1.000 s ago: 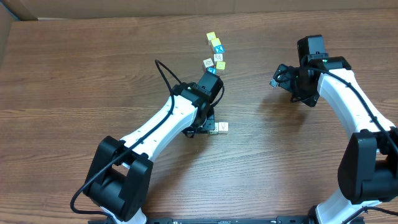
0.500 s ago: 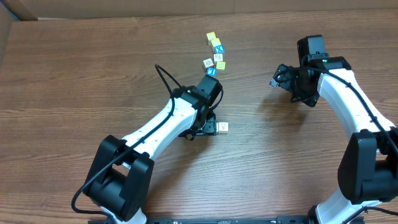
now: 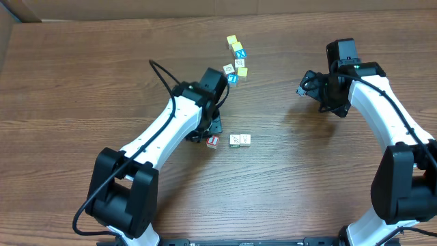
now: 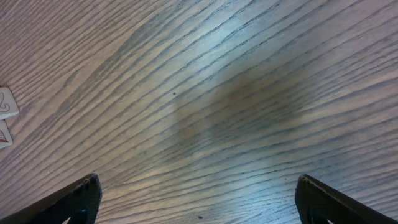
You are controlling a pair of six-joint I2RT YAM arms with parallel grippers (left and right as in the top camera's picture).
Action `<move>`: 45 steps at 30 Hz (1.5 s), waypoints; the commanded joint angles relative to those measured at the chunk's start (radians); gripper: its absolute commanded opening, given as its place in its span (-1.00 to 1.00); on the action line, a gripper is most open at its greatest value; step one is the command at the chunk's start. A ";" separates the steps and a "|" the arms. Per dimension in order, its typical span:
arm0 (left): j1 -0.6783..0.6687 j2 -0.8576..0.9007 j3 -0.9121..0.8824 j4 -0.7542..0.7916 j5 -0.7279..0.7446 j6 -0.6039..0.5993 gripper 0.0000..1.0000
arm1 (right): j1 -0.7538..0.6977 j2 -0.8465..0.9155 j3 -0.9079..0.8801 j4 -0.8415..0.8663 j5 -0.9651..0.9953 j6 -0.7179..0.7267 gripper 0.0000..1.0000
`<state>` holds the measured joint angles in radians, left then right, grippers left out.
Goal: Flip 4 blocks
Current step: 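Carry the red I block with the left gripper toward the front row, then set the red I block beside the two front blocks and release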
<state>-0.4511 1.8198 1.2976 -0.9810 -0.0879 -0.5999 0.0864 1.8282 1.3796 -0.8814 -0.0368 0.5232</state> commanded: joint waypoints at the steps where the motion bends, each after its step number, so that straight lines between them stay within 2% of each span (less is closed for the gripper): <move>1: 0.002 0.008 -0.060 0.028 -0.026 0.002 -0.91 | -0.002 -0.003 0.011 0.005 0.010 -0.004 1.00; 18: -0.003 0.008 -0.155 0.177 0.116 0.001 -0.90 | -0.002 -0.003 0.011 0.005 0.010 -0.004 1.00; 45: -0.035 0.008 -0.155 0.258 0.174 0.001 -0.90 | -0.002 -0.003 0.011 0.005 0.010 -0.004 1.00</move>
<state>-0.4782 1.8198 1.1511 -0.7303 0.0746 -0.5999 0.0868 1.8282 1.3796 -0.8818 -0.0368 0.5228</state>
